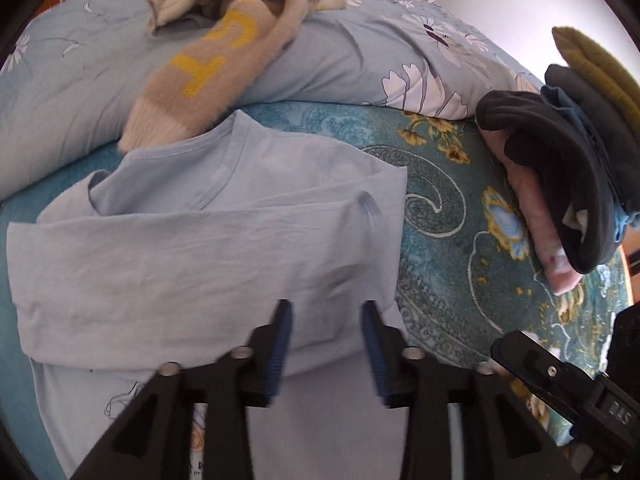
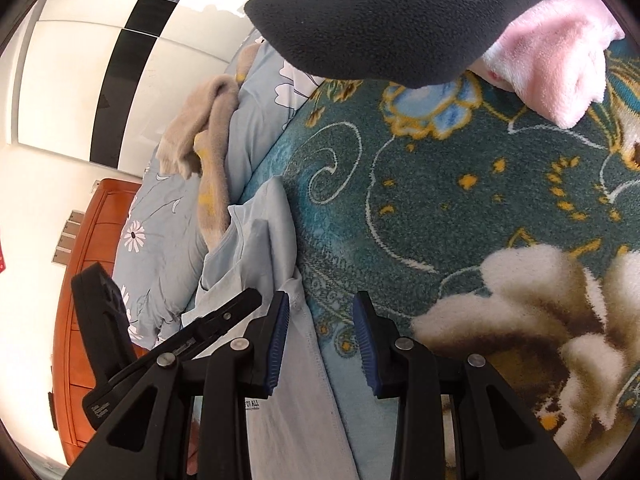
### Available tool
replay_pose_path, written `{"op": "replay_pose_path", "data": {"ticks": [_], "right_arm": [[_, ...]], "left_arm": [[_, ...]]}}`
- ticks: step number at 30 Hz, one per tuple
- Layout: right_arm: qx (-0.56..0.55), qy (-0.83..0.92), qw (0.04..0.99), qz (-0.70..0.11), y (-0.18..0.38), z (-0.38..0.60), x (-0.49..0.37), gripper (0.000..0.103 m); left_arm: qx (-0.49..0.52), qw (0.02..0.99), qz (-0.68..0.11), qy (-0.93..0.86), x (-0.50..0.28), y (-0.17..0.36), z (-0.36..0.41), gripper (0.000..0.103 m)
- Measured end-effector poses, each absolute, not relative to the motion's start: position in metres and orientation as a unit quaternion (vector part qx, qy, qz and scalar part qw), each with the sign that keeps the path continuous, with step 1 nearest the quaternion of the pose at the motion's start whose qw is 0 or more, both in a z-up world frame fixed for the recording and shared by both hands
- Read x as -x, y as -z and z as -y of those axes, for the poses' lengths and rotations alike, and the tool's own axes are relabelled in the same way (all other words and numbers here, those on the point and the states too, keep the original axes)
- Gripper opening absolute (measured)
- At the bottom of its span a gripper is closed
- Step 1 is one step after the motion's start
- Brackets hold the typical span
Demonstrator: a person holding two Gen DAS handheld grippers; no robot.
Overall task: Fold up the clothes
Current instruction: 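Fold the held side over the shirt body and open the left gripper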
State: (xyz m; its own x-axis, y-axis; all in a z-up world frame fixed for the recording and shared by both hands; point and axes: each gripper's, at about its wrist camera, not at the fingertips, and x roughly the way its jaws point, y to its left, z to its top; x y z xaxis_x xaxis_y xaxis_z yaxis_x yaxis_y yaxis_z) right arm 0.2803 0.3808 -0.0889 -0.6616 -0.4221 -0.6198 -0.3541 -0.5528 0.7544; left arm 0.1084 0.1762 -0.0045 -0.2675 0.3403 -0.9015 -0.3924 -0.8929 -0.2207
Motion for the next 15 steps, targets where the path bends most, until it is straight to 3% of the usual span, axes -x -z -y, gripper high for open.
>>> {"op": "replay_pose_path", "data": {"ticks": [2, 8, 15], "right_arm": [[-0.412, 0.784, 0.027, 0.463, 0.087, -0.377, -0.278, 0.034], [-0.412, 0.800, 0.072, 0.431, 0.076, -0.357, -0.260, 0.034], [-0.407, 0.835, 0.096, 0.357, 0.072, -0.339, -0.206, 0.034]], "left_arm": [[0.550, 0.232, -0.017, -0.802, -0.111, -0.003, -0.161, 0.058], [0.521, 0.121, -0.045, -0.844, -0.090, -0.015, -0.073, 0.060], [0.543, 0.012, 0.060, -0.838, -0.037, -0.005, 0.052, 0.060]]}}
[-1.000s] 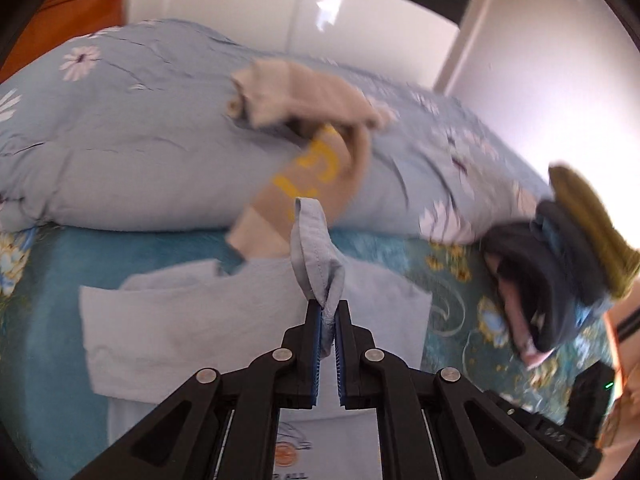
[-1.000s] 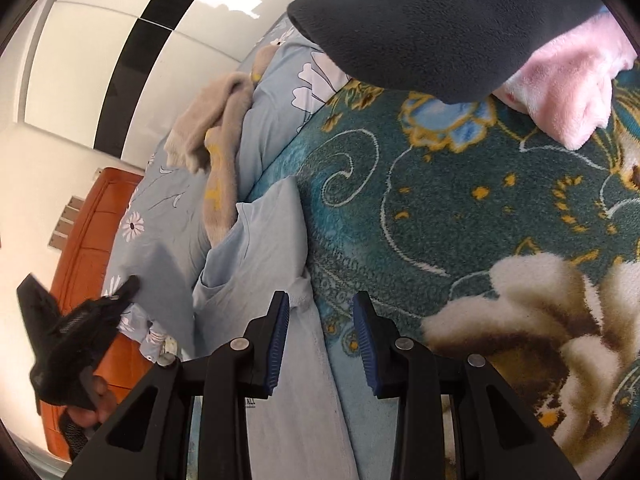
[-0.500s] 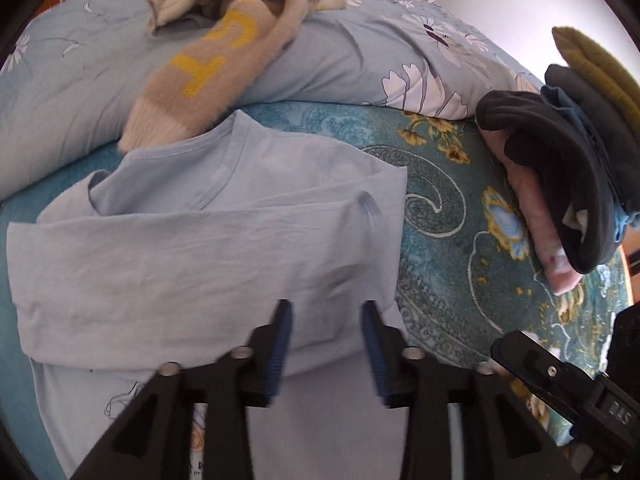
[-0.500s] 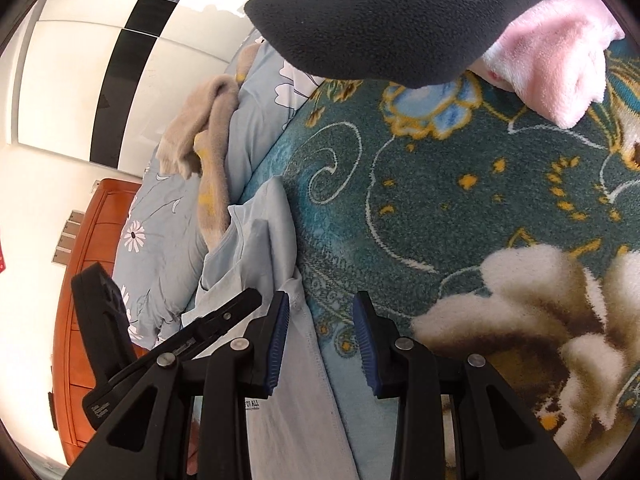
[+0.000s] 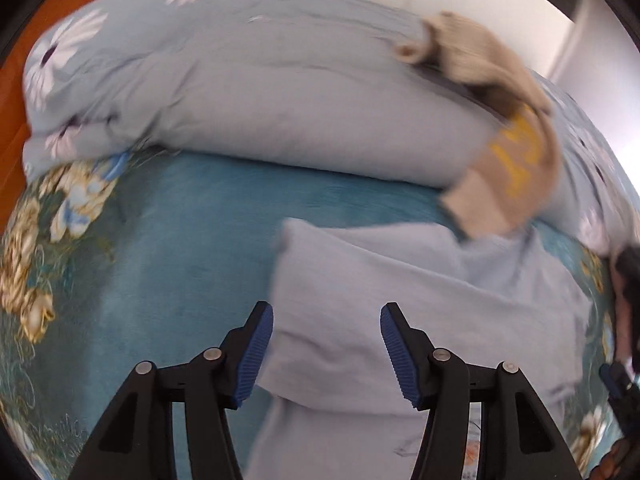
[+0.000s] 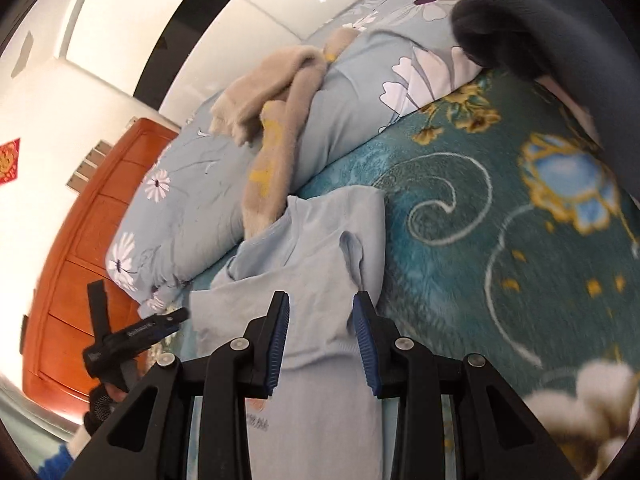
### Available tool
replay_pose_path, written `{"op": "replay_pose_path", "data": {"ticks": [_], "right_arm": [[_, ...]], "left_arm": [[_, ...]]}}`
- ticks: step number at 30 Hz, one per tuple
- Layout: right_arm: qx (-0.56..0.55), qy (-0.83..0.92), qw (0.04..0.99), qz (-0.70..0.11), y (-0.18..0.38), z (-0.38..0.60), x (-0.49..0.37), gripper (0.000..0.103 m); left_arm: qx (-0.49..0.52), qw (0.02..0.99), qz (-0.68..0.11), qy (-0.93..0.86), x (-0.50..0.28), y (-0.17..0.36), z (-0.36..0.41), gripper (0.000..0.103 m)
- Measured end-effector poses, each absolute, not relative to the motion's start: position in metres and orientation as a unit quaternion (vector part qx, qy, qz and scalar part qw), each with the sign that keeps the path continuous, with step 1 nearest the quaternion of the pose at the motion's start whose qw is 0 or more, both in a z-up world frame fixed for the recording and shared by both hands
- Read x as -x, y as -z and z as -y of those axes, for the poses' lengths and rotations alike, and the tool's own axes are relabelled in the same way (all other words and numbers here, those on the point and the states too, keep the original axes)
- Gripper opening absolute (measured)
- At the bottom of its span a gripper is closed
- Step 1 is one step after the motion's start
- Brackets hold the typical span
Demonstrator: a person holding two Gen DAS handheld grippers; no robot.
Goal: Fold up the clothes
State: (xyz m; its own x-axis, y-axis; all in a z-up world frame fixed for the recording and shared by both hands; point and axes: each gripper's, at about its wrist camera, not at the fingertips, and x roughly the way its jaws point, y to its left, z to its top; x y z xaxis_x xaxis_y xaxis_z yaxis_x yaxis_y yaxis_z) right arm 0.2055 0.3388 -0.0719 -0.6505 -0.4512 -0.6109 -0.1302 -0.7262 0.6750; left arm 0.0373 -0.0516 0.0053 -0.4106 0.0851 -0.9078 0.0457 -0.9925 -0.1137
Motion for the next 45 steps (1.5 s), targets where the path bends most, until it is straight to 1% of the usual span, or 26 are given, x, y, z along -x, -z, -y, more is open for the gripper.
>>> {"op": "replay_pose_path", "data": {"ticks": [2, 6, 12, 14, 16, 17, 19, 20, 21, 22, 23, 24, 26, 29, 33, 37, 42, 44, 45], "right_arm": [[-0.415, 0.832, 0.093, 0.357, 0.081, -0.339, -0.196, 0.034], [-0.420, 0.827, 0.106, 0.358, 0.093, -0.338, -0.185, 0.034], [-0.417, 0.835, 0.122, 0.338, 0.098, -0.329, -0.176, 0.034], [-0.426, 0.830, 0.109, 0.343, 0.106, -0.331, -0.175, 0.034], [-0.427, 0.825, 0.108, 0.354, 0.110, -0.333, -0.175, 0.034], [-0.427, 0.825, 0.111, 0.353, 0.109, -0.333, -0.174, 0.034], [-0.426, 0.826, 0.121, 0.348, 0.107, -0.331, -0.174, 0.035], [-0.426, 0.824, 0.127, 0.350, 0.107, -0.329, -0.173, 0.037], [-0.426, 0.822, 0.129, 0.355, 0.108, -0.329, -0.173, 0.035], [-0.424, 0.821, 0.129, 0.360, 0.109, -0.330, -0.173, 0.034], [-0.422, 0.820, 0.129, 0.363, 0.110, -0.330, -0.173, 0.022], [-0.421, 0.820, 0.130, 0.366, 0.109, -0.331, -0.174, 0.006], [-0.403, 0.825, 0.135, 0.374, 0.101, -0.334, -0.176, 0.003], [-0.388, 0.842, 0.129, 0.352, 0.088, -0.334, -0.178, 0.002], [-0.435, 0.820, 0.105, 0.356, 0.112, -0.331, -0.171, 0.002], [-0.440, 0.809, 0.103, 0.376, 0.118, -0.336, -0.169, 0.002], [-0.439, 0.807, 0.107, 0.380, 0.118, -0.336, -0.169, 0.003], [-0.438, 0.811, 0.100, 0.375, 0.116, -0.340, -0.170, 0.003], [-0.437, 0.814, 0.094, 0.371, 0.115, -0.341, -0.171, 0.003]], "left_arm": [[0.548, 0.007, 0.081, -0.832, -0.028, 0.002, 0.067, 0.060], [0.561, 0.043, 0.121, -0.818, -0.015, 0.017, 0.074, 0.060], [0.564, 0.078, 0.118, -0.814, 0.001, 0.029, 0.066, 0.058], [0.560, 0.085, 0.129, -0.814, 0.003, 0.030, 0.068, 0.051], [0.559, 0.091, 0.132, -0.813, 0.005, 0.030, 0.068, 0.034], [0.561, 0.096, 0.132, -0.812, 0.006, 0.031, 0.068, 0.031], [0.563, 0.105, 0.126, -0.810, 0.008, 0.032, 0.067, 0.017], [0.563, 0.110, 0.126, -0.810, 0.009, 0.032, 0.068, 0.014], [0.561, 0.114, 0.127, -0.810, 0.009, 0.031, 0.068, 0.010], [0.560, 0.118, 0.128, -0.810, 0.009, 0.030, 0.068, 0.008], [0.556, 0.119, 0.129, -0.812, 0.009, 0.028, 0.069, 0.006], [0.552, 0.120, 0.130, -0.815, 0.009, 0.027, 0.071, 0.005], [0.542, 0.121, 0.133, -0.821, 0.009, 0.024, 0.074, 0.005], [0.540, 0.107, 0.152, -0.821, 0.011, 0.029, 0.082, 0.005], [0.555, 0.090, 0.146, -0.814, 0.014, 0.043, 0.082, 0.005], [0.561, 0.083, 0.146, -0.810, 0.017, 0.045, 0.081, 0.006], [0.574, 0.074, 0.141, -0.803, 0.016, 0.035, 0.078, 0.012], [0.574, 0.063, 0.142, -0.804, 0.011, 0.026, 0.081, 0.017], [0.572, 0.055, 0.143, -0.806, 0.007, 0.021, 0.084, 0.022]]}}
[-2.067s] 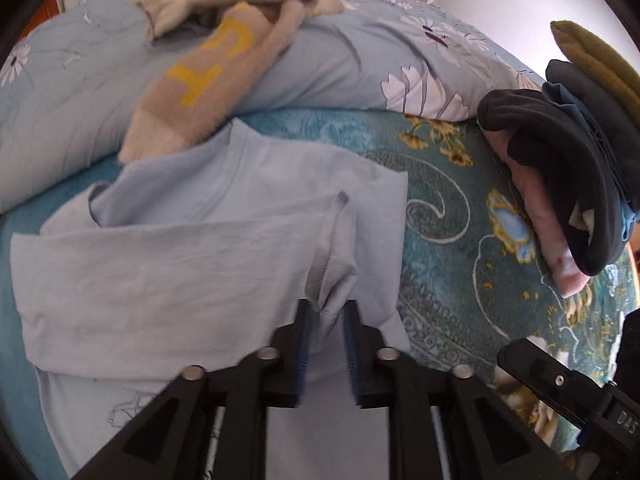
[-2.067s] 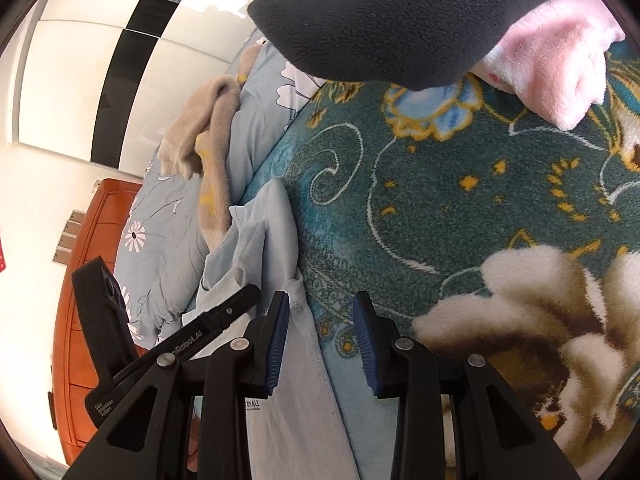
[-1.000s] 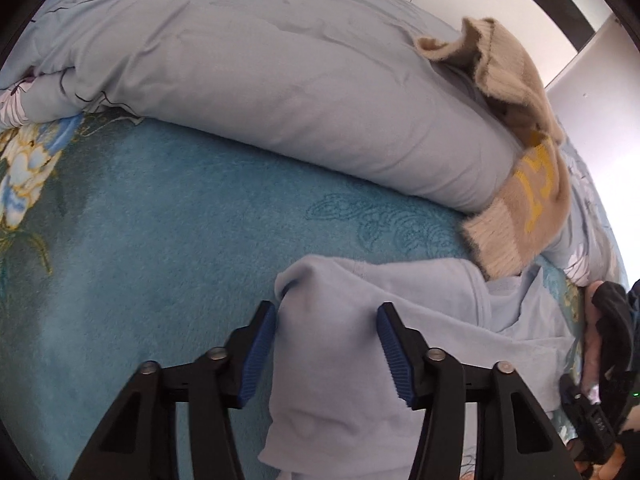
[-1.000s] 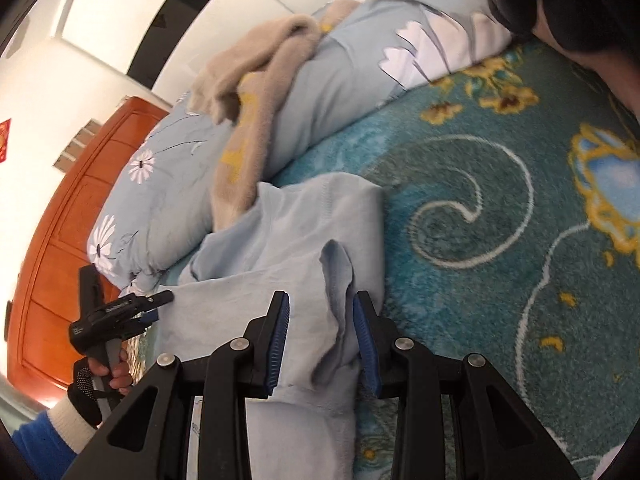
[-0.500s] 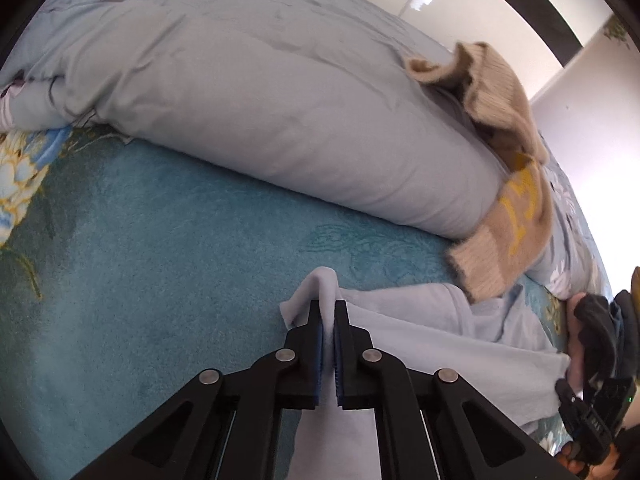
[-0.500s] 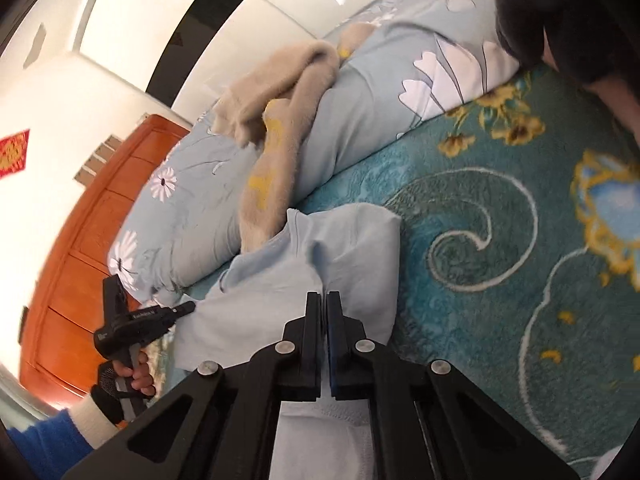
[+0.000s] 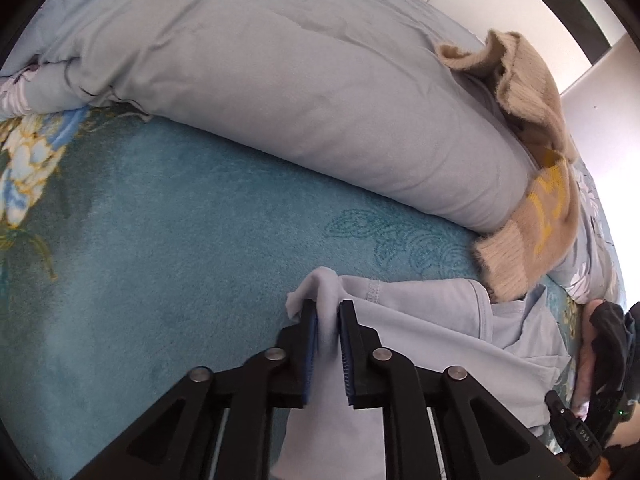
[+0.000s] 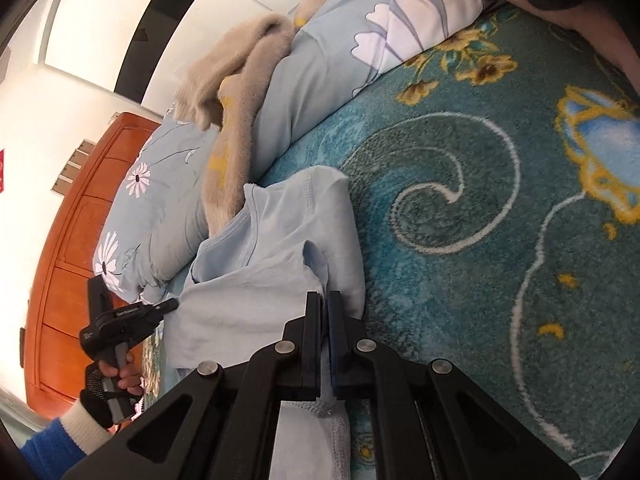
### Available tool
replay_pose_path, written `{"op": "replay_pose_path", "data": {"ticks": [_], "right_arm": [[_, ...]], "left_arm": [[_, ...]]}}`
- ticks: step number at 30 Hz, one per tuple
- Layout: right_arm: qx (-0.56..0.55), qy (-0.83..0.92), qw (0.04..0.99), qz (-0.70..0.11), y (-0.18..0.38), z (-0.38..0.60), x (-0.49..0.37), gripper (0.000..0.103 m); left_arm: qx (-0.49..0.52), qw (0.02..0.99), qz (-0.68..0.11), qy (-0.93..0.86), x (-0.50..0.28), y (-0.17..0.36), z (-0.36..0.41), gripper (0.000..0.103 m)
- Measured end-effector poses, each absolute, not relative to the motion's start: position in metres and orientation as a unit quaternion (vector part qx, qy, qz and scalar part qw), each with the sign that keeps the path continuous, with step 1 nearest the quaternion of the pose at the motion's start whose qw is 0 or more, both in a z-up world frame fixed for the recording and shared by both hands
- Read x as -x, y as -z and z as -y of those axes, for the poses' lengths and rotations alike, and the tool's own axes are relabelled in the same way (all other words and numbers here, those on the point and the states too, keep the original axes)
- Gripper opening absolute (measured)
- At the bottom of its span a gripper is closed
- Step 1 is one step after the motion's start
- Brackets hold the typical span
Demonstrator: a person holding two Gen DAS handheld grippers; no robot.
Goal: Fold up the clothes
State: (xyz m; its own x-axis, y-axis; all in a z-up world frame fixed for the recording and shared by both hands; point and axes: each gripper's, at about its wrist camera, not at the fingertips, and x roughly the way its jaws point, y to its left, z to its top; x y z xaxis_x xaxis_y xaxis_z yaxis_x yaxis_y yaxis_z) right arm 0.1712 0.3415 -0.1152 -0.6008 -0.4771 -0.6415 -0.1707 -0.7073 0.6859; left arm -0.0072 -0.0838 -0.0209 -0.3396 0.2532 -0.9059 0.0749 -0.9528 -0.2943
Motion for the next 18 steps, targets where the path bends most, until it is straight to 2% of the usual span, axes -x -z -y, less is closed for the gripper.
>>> {"op": "replay_pose_path", "data": {"ticks": [7, 16, 17, 18], "right_arm": [[-0.446, 0.819, 0.086, 0.352, 0.100, -0.349, -0.189, 0.004], [-0.451, 0.802, 0.107, 0.377, 0.085, -0.340, -0.223, 0.004], [-0.449, 0.806, 0.112, 0.370, 0.083, -0.337, -0.220, 0.006], [-0.449, 0.810, 0.110, 0.360, 0.080, -0.334, -0.216, 0.015]], "left_arm": [[0.569, 0.033, 0.165, -0.805, -0.059, -0.003, 0.105, 0.038], [0.588, 0.019, 0.197, -0.784, -0.173, 0.007, 0.123, 0.041], [0.584, 0.019, 0.205, -0.785, -0.182, 0.007, 0.124, 0.041], [0.582, 0.017, 0.212, -0.785, -0.190, 0.006, 0.125, 0.042]]}}
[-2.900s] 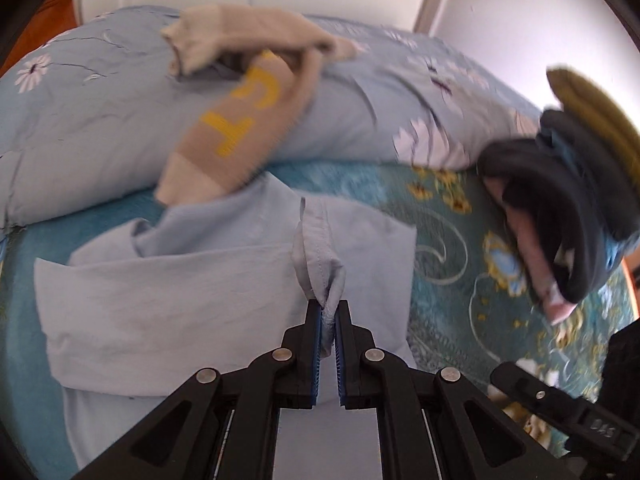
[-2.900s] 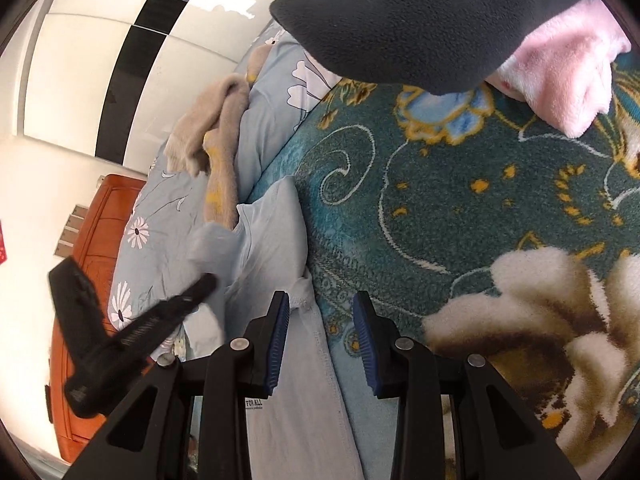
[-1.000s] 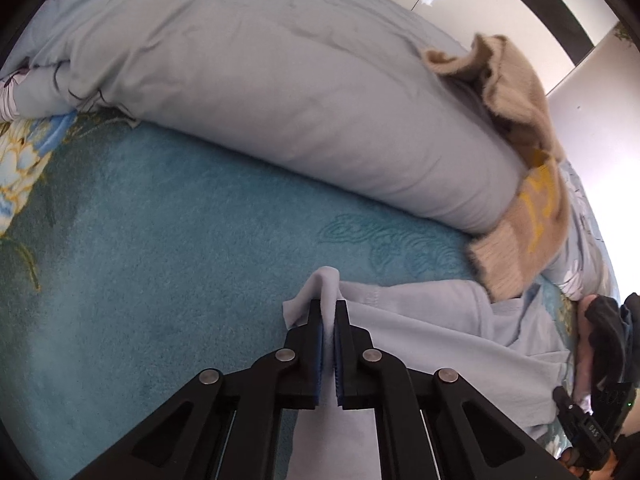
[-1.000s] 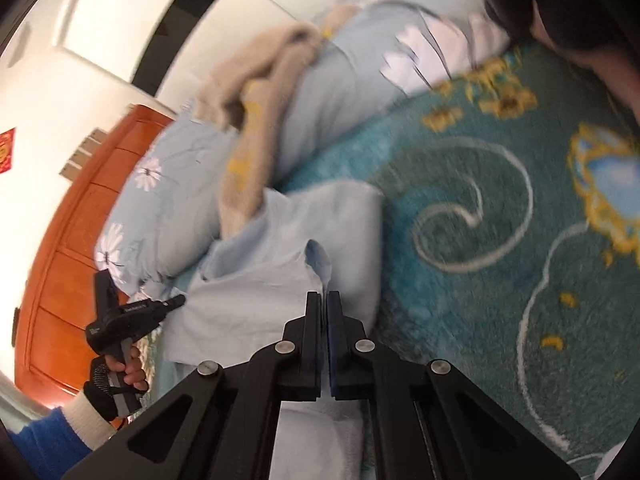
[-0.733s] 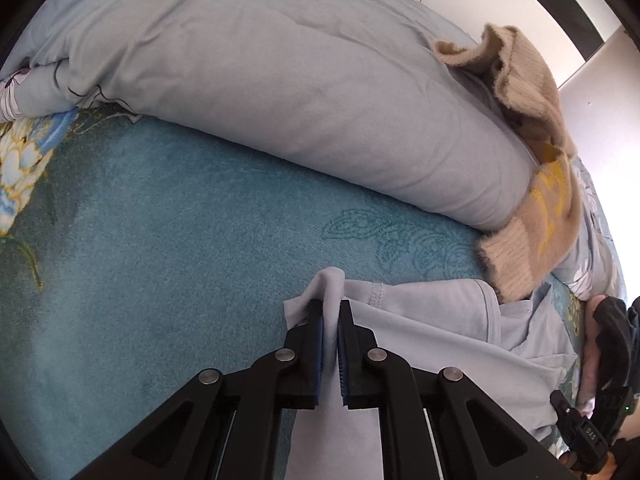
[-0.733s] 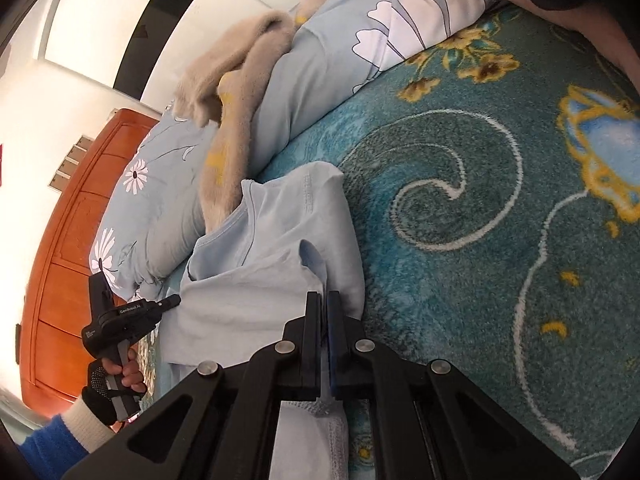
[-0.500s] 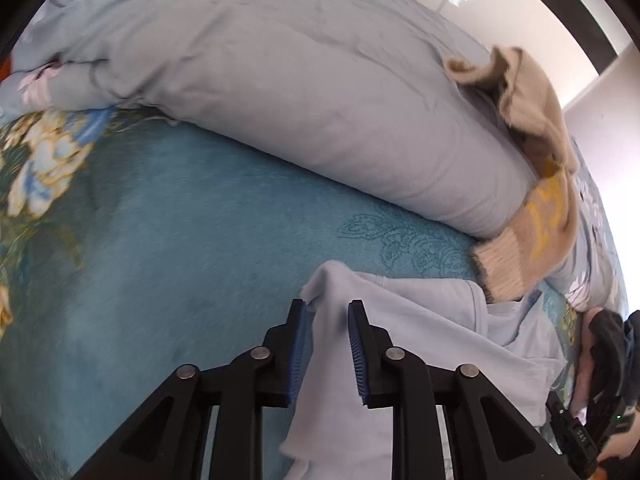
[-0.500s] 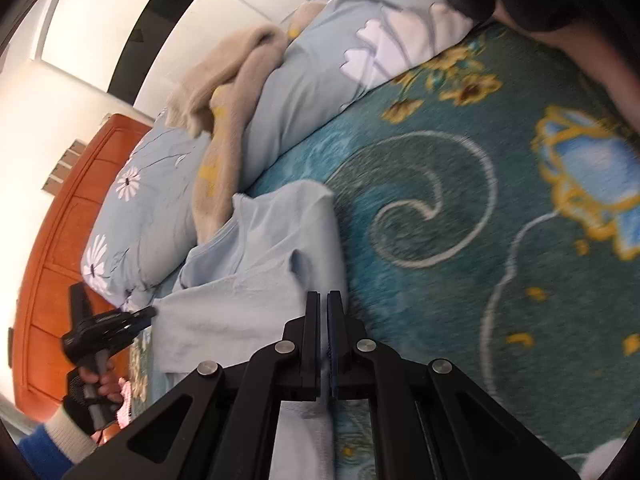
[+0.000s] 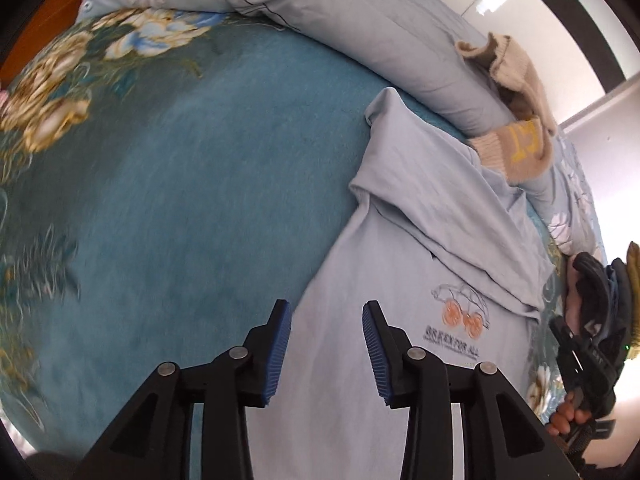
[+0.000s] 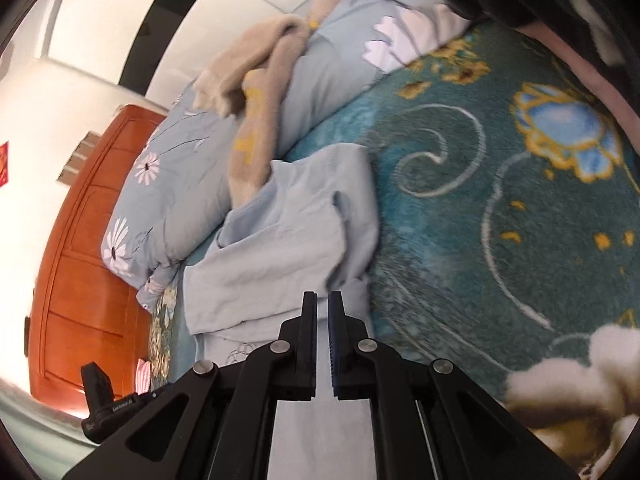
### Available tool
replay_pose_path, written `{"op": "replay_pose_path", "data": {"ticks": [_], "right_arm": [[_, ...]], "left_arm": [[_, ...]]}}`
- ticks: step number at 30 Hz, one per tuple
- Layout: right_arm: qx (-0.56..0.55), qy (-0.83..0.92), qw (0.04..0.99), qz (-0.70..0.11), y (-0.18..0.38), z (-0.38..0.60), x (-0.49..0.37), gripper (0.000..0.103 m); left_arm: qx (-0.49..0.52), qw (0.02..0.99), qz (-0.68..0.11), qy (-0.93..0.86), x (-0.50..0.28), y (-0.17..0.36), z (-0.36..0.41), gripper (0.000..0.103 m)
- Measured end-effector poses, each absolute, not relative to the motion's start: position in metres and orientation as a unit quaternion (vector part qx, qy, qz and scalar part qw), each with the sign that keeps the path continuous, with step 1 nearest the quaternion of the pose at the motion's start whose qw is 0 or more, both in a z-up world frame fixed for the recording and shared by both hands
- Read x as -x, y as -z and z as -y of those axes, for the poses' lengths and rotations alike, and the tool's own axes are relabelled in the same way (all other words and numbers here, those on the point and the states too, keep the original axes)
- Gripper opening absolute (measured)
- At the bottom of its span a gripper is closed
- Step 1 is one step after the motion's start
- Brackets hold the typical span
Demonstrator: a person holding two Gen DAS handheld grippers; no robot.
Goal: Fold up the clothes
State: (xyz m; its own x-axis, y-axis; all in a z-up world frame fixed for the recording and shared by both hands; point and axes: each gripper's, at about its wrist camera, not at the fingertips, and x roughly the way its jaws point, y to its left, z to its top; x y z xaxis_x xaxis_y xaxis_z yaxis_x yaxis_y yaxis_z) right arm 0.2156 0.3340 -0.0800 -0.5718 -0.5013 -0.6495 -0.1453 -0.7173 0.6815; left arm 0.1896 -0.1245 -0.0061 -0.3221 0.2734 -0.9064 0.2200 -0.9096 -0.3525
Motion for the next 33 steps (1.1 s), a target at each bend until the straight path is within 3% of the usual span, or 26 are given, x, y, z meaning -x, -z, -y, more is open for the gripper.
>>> {"op": "replay_pose_path", "data": {"ticks": [3, 10, 20, 28, 31, 33], "right_arm": [[-0.448, 0.815, 0.104, 0.353, 0.077, -0.329, -0.200, 0.039], [-0.476, 0.808, 0.072, 0.341, 0.095, -0.322, -0.172, 0.039], [-0.463, 0.807, 0.079, 0.357, 0.102, -0.322, -0.171, 0.039], [-0.467, 0.806, 0.094, 0.351, 0.100, -0.318, -0.171, 0.021], [-0.475, 0.809, 0.097, 0.332, 0.097, -0.312, -0.170, 0.007], [-0.469, 0.816, 0.095, 0.326, 0.093, -0.311, -0.173, 0.004]], "left_arm": [[0.571, 0.022, 0.235, -0.786, -0.212, -0.001, 0.128, 0.043], [0.540, 0.036, 0.267, -0.798, -0.237, -0.019, 0.127, 0.052], [0.542, 0.048, 0.269, -0.795, -0.252, -0.024, 0.124, 0.054], [0.555, 0.051, 0.279, -0.782, -0.258, -0.011, 0.121, 0.054], [0.558, 0.052, 0.285, -0.777, -0.261, -0.008, 0.123, 0.054], [0.559, 0.052, 0.289, -0.775, -0.264, -0.007, 0.125, 0.054]]}}
